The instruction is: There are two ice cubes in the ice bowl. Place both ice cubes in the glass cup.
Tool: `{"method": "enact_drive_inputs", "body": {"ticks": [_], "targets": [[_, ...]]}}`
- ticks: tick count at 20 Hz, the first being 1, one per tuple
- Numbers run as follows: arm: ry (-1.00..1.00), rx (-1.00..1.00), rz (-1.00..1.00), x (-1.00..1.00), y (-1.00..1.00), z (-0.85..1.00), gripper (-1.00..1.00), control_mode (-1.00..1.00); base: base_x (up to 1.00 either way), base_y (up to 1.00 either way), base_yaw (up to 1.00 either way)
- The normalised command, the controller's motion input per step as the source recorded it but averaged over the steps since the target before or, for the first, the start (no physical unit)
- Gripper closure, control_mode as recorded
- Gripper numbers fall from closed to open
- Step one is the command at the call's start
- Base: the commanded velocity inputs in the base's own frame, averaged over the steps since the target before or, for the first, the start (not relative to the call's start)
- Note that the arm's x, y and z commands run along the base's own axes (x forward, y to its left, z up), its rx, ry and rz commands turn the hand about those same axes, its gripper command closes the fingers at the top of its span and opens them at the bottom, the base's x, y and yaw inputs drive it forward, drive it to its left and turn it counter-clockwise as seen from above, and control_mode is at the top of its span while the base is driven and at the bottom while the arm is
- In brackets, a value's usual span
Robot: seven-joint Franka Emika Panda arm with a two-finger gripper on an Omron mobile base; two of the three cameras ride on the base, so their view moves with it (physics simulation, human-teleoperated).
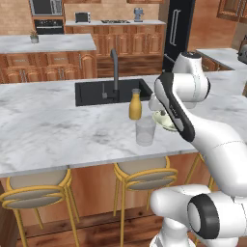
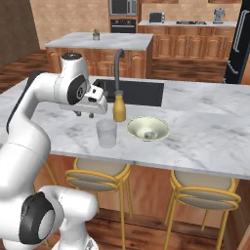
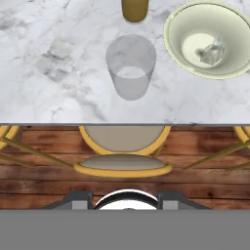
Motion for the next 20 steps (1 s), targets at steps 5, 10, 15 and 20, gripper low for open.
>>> {"method": "enact_drive_inputs", "body": {"ticks": [5, 10, 15, 20], "targets": [[0.00, 0.00, -0.01, -0.05, -0.03, -0.03, -1.00, -1.00, 0.00, 0.00, 0.00], [-0.03, 0.01, 0.00, -0.46, -0.52, -0.12, -1.00, -1.00, 0.00, 0.00, 0.00], [-0.02, 0.01, -0.06, -0.54, -0.45, -0.09, -1.00, -1.00, 0.00, 0.00, 0.00], [0.00, 0.04, -0.03, -0.46, -0.62, 0.00, -1.00, -1.00, 0.00, 0.00, 0.00]]}}
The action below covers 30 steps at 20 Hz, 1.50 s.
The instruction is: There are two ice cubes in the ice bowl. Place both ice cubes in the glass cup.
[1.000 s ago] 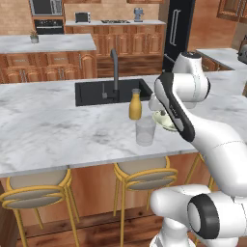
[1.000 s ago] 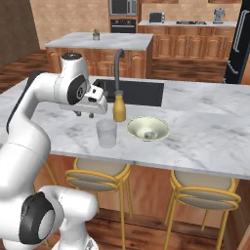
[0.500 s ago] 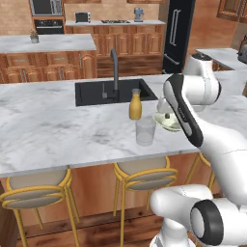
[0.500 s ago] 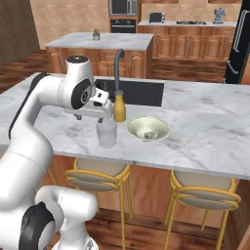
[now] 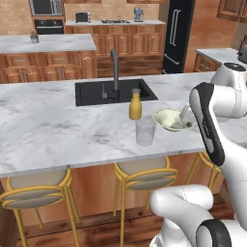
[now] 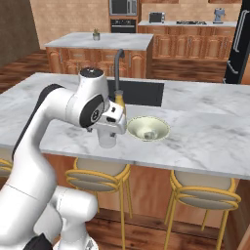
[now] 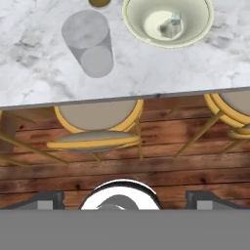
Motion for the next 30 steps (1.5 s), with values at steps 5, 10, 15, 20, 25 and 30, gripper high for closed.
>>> {"method": "enact_drive_inputs", "body": {"ticks": [5, 10, 15, 20, 25, 30], "targets": [[0.00, 0.02, -0.02, -0.08, -0.65, 0.00, -1.00, -1.00, 0.00, 0.00, 0.00], [0.00, 0.01, 0.00, 0.06, -0.56, 0.00, -1.00, -1.00, 0.00, 0.00, 0.00], [0.00, 0.00, 0.00, 0.28, -0.04, 0.00, -1.00, -1.00, 0.00, 0.00, 0.00], [0.00, 0.00, 0.00, 0.27, -0.02, 0.00, -1.00, -1.00, 0.00, 0.00, 0.00], [0.00, 0.00, 0.00, 0.27, -0.02, 0.00, -1.00, -1.00, 0.00, 0.00, 0.00], [0.00, 0.00, 0.00, 0.37, -0.01, 0.00, -1.00, -1.00, 0.00, 0.00, 0.00]]}}
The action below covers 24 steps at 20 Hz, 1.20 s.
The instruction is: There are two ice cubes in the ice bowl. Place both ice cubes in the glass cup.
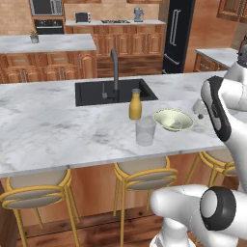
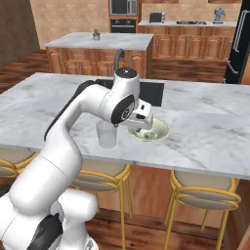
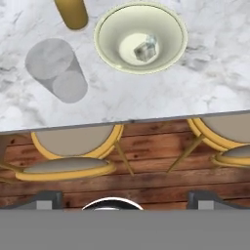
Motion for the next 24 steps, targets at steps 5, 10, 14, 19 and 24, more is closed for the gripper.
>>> {"method": "enact_drive_inputs", "body": {"ticks": [5, 10, 14, 19, 24], "targets": [[0.01, 0.00, 0.00, 0.57, 0.00, -0.04, -1.00, -1.00, 0.00, 0.00, 0.00], [0.02, 0.00, -0.01, 0.64, -0.03, -0.10, -1.00, -1.00, 0.00, 0.00, 0.00], [0.09, 0.00, -0.12, 0.60, 0.00, -0.15, -1.00, -1.00, 0.00, 0.00, 0.00], [0.09, 0.01, -0.32, 0.11, 0.00, -0.40, -1.00, -1.00, 0.00, 0.00, 0.00], [0.09, 0.06, -0.32, 0.07, 0.00, -0.32, -1.00, -1.00, 0.00, 0.00, 0.00]]}}
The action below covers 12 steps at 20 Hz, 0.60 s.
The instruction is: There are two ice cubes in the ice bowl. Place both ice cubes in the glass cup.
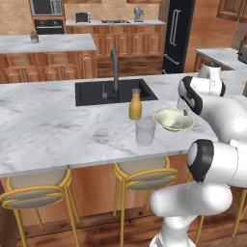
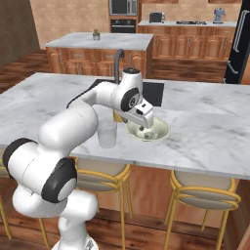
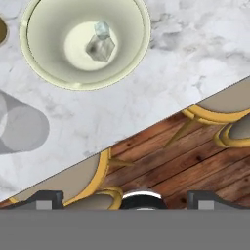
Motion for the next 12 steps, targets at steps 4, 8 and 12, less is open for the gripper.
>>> {"method": "enact_drive_inputs", "body": {"ticks": [4, 8, 12], "targets": [[0.06, 0.01, -0.02, 0.05, 0.00, 0.00, -1.00, -1.00, 0.00, 0.00, 0.00], [0.04, 0.00, 0.00, 0.31, -0.04, 0.00, -1.00, -1.00, 0.00, 0.00, 0.00], [0.05, 0.00, 0.00, 0.46, -0.14, -0.10, -1.00, -1.00, 0.00, 0.00, 0.00]]}}
